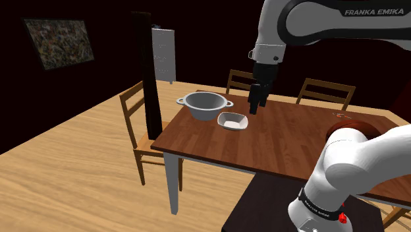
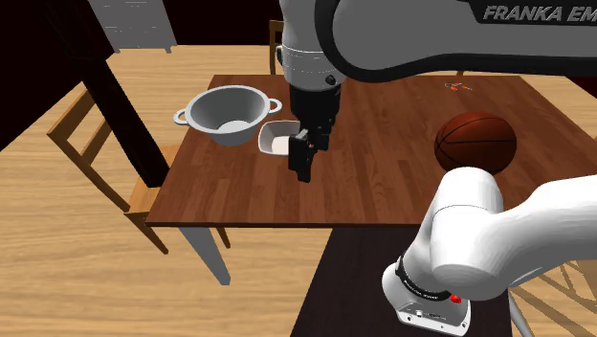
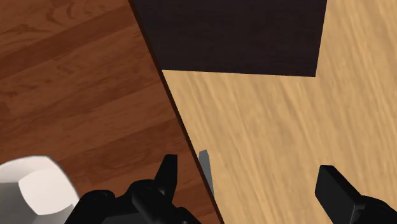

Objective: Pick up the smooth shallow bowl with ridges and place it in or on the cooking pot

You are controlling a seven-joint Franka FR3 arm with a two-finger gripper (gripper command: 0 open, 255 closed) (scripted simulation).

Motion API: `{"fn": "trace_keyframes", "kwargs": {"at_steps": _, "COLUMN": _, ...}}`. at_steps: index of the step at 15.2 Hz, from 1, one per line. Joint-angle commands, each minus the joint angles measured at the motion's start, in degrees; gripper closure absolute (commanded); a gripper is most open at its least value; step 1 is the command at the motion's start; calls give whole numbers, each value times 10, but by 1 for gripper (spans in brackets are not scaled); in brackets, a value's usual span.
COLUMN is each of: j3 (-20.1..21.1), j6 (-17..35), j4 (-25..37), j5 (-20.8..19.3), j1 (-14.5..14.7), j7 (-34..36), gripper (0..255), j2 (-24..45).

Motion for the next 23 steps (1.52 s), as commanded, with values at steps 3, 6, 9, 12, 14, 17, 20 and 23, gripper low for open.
{"fn": "trace_keyframes", "kwargs": {"at_steps": 3, "j3": -7, "j6": 38, "j4": -26, "j5": -19, "j1": -4, "j7": -22, "gripper": 0, "j2": 7}}
{"fn": "trace_keyframes", "kwargs": {"at_steps": 6, "j3": -19, "j6": 99, "j4": -61, "j5": -48, "j1": -12, "j7": -53, "gripper": 0, "j2": 25}}
{"fn": "trace_keyframes", "kwargs": {"at_steps": 9, "j3": -32, "j6": 163, "j4": -89, "j5": -77, "j1": -22, "j7": -81, "gripper": 0, "j2": 51}}
{"fn": "trace_keyframes", "kwargs": {"at_steps": 12, "j3": -45, "j6": 231, "j4": -109, "j5": -107, "j1": -33, "j7": -106, "gripper": 0, "j2": 87}}
{"fn": "trace_keyframes", "kwargs": {"at_steps": 14, "j3": -54, "j6": 278, "j4": -118, "j5": -127, "j1": -42, "j7": -122, "gripper": 0, "j2": 117}}
{"fn": "trace_keyframes", "kwargs": {"at_steps": 17, "j3": -67, "j6": 349, "j4": -123, "j5": -158, "j1": -55, "j7": -141, "gripper": 0, "j2": 168}}
{"fn": "trace_keyframes", "kwargs": {"at_steps": 20, "j3": -79, "j6": 419, "j4": -120, "j5": -189, "j1": -70, "j7": -157, "gripper": 0, "j2": 226}}
{"fn": "trace_keyframes", "kwargs": {"at_steps": 23, "j3": -90, "j6": 487, "j4": -107, "j5": -222, "j1": -84, "j7": -169, "gripper": 0, "j2": 290}}
